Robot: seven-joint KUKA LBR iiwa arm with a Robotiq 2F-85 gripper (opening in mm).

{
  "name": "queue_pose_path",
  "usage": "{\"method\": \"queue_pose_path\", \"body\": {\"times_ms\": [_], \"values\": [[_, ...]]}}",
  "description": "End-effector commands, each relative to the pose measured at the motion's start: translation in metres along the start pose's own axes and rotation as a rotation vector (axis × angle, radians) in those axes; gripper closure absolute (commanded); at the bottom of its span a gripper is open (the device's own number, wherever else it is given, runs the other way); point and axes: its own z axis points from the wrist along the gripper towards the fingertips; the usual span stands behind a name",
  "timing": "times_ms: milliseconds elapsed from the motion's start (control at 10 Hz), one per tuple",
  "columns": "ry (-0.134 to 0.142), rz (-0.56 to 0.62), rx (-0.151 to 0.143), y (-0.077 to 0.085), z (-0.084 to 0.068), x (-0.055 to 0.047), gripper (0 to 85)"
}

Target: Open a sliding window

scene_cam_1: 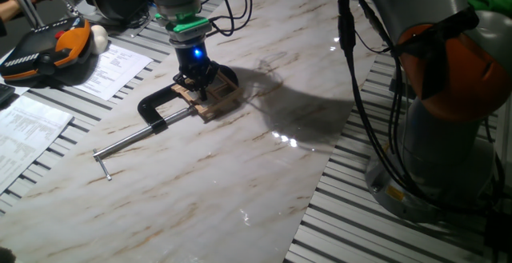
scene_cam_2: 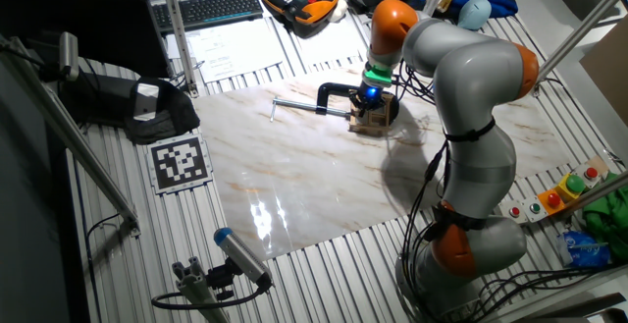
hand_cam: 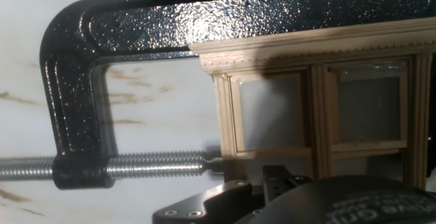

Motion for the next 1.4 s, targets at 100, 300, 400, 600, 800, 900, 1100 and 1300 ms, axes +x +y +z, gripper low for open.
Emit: {"method": "queue_pose_path", "body": {"times_ms": [100,300,400,600,800,900,1100,1300], "values": [[-0.001,0.000,-0.001,-0.0001,0.0005,-0.0002,85.0],[-0.007,-0.002,0.001,-0.0003,0.0012,-0.0009,85.0],[-0.011,-0.003,0.004,-0.0004,0.0010,-0.0014,85.0],[-0.011,-0.004,0.008,-0.0003,0.0009,-0.0021,85.0],[-0.011,-0.004,0.008,-0.0004,0.0023,-0.0030,85.0],[-0.010,-0.004,0.006,-0.0006,0.0026,-0.0034,85.0],[-0.011,-0.008,0.011,-0.0008,0.0023,-0.0061,85.0],[-0.013,-0.011,0.015,-0.0003,0.0019,-0.0067,85.0]]}}
